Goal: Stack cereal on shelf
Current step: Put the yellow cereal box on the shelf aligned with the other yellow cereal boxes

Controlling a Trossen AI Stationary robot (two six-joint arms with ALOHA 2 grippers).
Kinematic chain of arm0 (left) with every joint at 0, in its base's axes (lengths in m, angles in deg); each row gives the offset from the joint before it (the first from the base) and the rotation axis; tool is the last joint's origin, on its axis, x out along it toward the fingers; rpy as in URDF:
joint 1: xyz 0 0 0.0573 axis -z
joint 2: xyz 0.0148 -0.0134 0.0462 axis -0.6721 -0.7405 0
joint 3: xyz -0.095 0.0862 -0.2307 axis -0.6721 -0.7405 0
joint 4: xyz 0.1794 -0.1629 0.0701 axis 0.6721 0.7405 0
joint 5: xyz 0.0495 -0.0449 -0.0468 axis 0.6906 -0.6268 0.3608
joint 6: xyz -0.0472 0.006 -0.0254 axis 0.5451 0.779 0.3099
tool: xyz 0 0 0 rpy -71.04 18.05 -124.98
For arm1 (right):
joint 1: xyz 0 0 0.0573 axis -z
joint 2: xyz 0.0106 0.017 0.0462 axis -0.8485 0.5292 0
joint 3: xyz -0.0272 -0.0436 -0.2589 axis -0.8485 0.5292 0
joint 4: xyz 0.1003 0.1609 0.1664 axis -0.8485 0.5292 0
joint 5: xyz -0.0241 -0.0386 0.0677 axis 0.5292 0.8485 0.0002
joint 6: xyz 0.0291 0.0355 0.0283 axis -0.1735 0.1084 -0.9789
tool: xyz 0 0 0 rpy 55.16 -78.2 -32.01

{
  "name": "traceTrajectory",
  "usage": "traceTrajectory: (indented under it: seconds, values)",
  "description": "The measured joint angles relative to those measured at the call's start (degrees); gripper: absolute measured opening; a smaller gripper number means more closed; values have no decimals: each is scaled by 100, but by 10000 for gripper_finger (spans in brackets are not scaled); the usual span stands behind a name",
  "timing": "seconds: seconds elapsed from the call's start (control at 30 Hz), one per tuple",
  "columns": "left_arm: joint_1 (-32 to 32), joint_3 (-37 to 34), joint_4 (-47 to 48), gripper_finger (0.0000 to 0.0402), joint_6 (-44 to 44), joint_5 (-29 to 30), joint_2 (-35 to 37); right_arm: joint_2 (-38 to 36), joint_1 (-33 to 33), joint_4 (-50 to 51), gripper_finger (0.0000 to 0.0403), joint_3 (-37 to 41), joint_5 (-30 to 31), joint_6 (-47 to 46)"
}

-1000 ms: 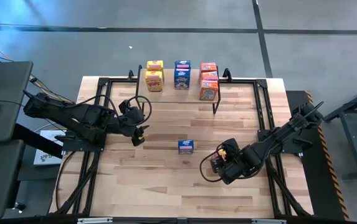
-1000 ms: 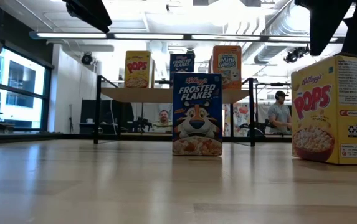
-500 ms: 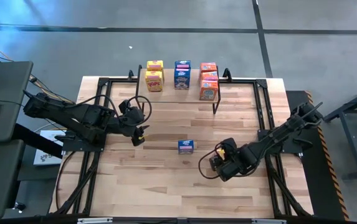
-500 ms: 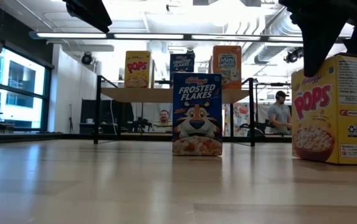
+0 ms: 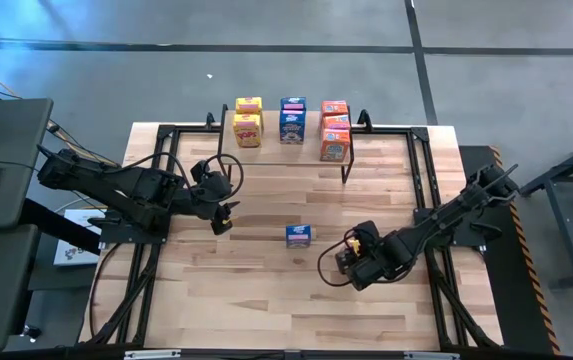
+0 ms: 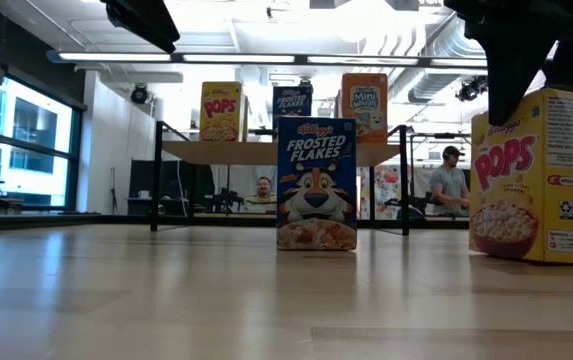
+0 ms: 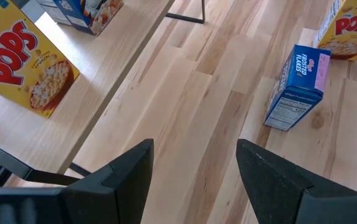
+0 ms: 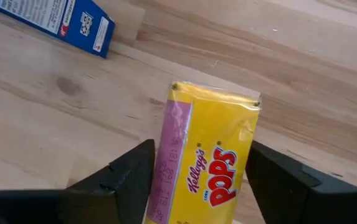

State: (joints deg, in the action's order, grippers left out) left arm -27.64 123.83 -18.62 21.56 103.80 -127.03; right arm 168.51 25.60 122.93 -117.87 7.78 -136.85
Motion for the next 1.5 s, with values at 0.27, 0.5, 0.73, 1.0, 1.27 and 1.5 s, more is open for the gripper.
traceTrajectory:
  seconds: [0.27, 0.5, 0.73, 1.0, 1.27, 1.5]
  values:
    - [0, 0, 1, 221, 0, 0, 0, 0, 3, -49, 193, 0, 57, 33]
    - [0, 0, 2, 221, 0, -1, 0, 0, 3, -44, 174, 0, 95, 42]
    - [0, 0, 0, 221, 0, 0, 0, 0, 2, -45, 169, 0, 87, 44]
    - [0, 0, 2, 221, 0, 1, 0, -2, 2, 166, 169, -237, -61, 200]
    - [0, 0, 2, 221, 0, -1, 0, -4, 176, 882, 169, -737, 0, 668]
    - [2, 0, 2, 221, 0, 0, -1, -4, 571, 1291, 169, -1110, 29, 1472]
